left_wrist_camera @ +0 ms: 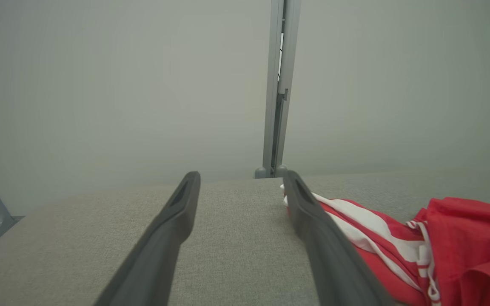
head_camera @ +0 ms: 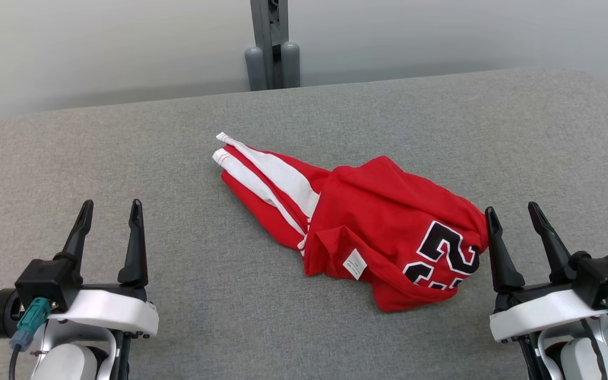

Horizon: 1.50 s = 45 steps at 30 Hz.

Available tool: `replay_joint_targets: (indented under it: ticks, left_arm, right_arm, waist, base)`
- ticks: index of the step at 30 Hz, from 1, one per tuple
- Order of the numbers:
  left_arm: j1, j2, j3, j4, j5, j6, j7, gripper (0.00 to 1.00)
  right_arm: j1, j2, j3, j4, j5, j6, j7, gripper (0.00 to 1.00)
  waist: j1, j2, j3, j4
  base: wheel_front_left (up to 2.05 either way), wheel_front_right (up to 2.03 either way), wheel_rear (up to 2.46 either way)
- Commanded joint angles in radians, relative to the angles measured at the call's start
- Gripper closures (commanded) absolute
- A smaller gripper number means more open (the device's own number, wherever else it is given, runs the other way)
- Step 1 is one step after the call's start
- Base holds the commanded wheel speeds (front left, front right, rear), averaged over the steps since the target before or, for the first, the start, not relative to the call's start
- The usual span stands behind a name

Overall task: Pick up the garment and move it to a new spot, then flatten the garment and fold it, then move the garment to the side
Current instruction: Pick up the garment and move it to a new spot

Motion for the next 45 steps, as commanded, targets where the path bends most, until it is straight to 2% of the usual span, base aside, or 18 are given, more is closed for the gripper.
replay_joint_targets:
  ticks: [1,8,10,12,16,20,24,32,39,40,41,42,45]
  left_arm:
    - [0.015,0.002,-0.002,0.002,0.006,0.007,0.005,0.0]
    - [0.005,-0.003,-0.009,-0.005,0.002,0.017,0.015,0.0]
    - [-0.018,-0.003,-0.019,-0.015,0.006,0.008,0.02,0.0]
    - [-0.053,-0.002,-0.041,-0.024,0.015,-0.01,0.038,0.0]
    - [-0.136,-0.012,-0.126,-0.023,0.019,-0.079,0.106,0.0]
    - [-0.217,-0.038,-0.21,0.006,0.008,-0.15,0.2,0.0]
    - [-0.27,-0.05,-0.253,0.069,-0.025,-0.207,0.287,0.0]
    - [-0.319,-0.04,-0.265,0.168,-0.074,-0.25,0.366,0.0]
    - [-0.345,-0.024,-0.271,0.222,-0.105,-0.272,0.42,0.0]
    - [-0.346,-0.025,-0.273,0.221,-0.114,-0.276,0.418,0.13]
    - [-0.354,-0.025,-0.273,0.214,-0.114,-0.279,0.41,0.62]
    - [-0.364,-0.021,-0.272,0.206,-0.106,-0.28,0.398,1.0]
    - [-0.383,-0.016,-0.267,0.168,-0.087,-0.277,0.356,1.0]
  right_arm:
    - [0.006,-0.007,-0.004,-0.009,0.005,0.002,0.002,0.0]
    - [0.003,-0.007,0.0,-0.015,0.008,0.002,0.006,0.0]
    - [-0.003,-0.007,0.004,-0.016,0.009,0.002,0.007,0.0]
    - [-0.011,-0.007,0.009,-0.018,0.01,0.002,0.007,0.0]
    - [-0.018,-0.007,0.018,-0.022,0.018,0.002,0.001,0.0]
    - [-0.04,-0.007,0.036,-0.015,0.034,0.002,-0.009,0.0]
    - [-0.055,-0.007,0.058,0.0,0.055,0.002,-0.025,0.0]
    - [-0.061,-0.006,0.073,0.038,0.099,0.002,-0.051,0.0]
    - [-0.078,-0.007,0.083,0.061,0.123,0.002,-0.058,0.0]
    - [-0.081,-0.007,0.082,0.057,0.124,0.002,-0.058,0.0]
    - [-0.082,-0.007,0.081,0.054,0.128,0.002,-0.059,0.0]
    - [-0.082,-0.007,0.08,0.052,0.132,0.002,-0.059,0.0]
    - [-0.085,-0.007,0.07,0.045,0.133,0.002,-0.058,0.0]
  waist:
    - [0.0,-0.0001,-0.002,-0.002]
    - [0.0,-0.0001,0.002,-0.007]
    - [0.0,-0.0001,0.007,-0.012]
    - [0.0,-0.0001,0.017,-0.019]
    - [0.0,-0.0001,0.045,-0.05]
    - [0.0,-0.0001,0.08,-0.107]
    - [0.0,-0.0001,0.121,-0.171]
    - [0.0,-0.0001,0.174,-0.251]
    - [0.0,-0.0001,0.2,-0.271]
    - [0.0,-0.0001,0.202,-0.271]
    - [0.0,-0.0001,0.204,-0.27]
    - [0.0,-0.0001,0.205,-0.267]
    - [0.0,-0.0001,0.204,-0.255]
  base:
    - [0.0,0.0,0.0]
    - [0.0,0.0,0.0]
    - [0.0,0.0,0.0]
    - [0.0,0.0,0.0]
    - [0.0,0.0,0.0]
    - [0.0,0.0,0.0]
    - [0.0,0.0,0.0]
    - [0.0,0.0,0.0]
    - [0.0,0.0,0.0]
    - [0.0,0.0,0.0]
    - [0.0,0.0,0.0]
    - [0.0,0.0,0.0]
    - [0.0,0.0,0.0]
